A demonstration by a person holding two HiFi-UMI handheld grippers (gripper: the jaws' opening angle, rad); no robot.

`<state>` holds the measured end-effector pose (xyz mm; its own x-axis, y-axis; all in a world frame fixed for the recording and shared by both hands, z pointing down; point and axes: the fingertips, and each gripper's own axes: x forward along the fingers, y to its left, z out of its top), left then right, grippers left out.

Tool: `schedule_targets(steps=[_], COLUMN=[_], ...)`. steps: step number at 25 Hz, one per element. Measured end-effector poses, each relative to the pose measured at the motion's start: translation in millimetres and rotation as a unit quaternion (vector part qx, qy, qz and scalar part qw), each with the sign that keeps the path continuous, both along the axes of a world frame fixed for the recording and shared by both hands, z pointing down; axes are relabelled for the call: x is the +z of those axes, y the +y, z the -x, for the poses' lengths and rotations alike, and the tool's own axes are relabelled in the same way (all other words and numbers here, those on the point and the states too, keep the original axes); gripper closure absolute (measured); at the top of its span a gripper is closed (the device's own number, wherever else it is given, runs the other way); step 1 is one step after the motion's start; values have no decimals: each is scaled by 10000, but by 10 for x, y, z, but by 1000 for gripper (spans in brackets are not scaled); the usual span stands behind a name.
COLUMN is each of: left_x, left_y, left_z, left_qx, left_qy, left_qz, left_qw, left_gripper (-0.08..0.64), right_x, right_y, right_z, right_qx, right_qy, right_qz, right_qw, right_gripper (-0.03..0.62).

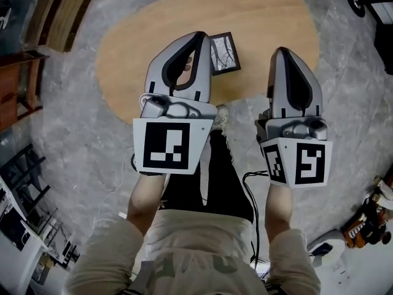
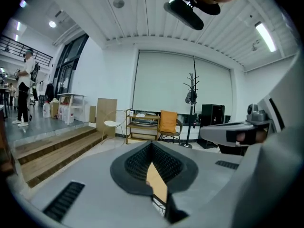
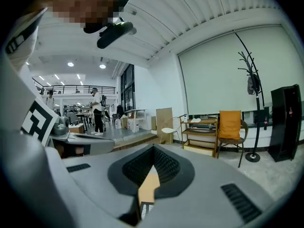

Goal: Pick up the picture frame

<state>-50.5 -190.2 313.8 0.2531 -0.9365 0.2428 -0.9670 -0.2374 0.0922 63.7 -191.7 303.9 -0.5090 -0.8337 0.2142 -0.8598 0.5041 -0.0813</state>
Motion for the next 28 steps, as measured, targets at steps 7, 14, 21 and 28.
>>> schedule_targets(steps=[7,14,21,28], left_x=[1084,1866,2200,2205], left_y=[90,379,543,481], left_z=[145,83,-14,-14], left_qx=[-111,-176,-103,-87], left_qy=[-245,-113,-151,-313], left_qz=[274,662,931,941], left_qw=[9993,9976,9955,9950], left_gripper=[551,551,551,551], right_x=[1226,2357,2663,2622], right_y=[94,387,615,490], right_z=[102,138,219,256], right_qx=[-28,-137,-457,-628], right_qy=[133,323,534,700], right_qz=[367,920,1244,1069], right_qw=[9992,9951,9897,9898], right_gripper=[586,586,586,586])
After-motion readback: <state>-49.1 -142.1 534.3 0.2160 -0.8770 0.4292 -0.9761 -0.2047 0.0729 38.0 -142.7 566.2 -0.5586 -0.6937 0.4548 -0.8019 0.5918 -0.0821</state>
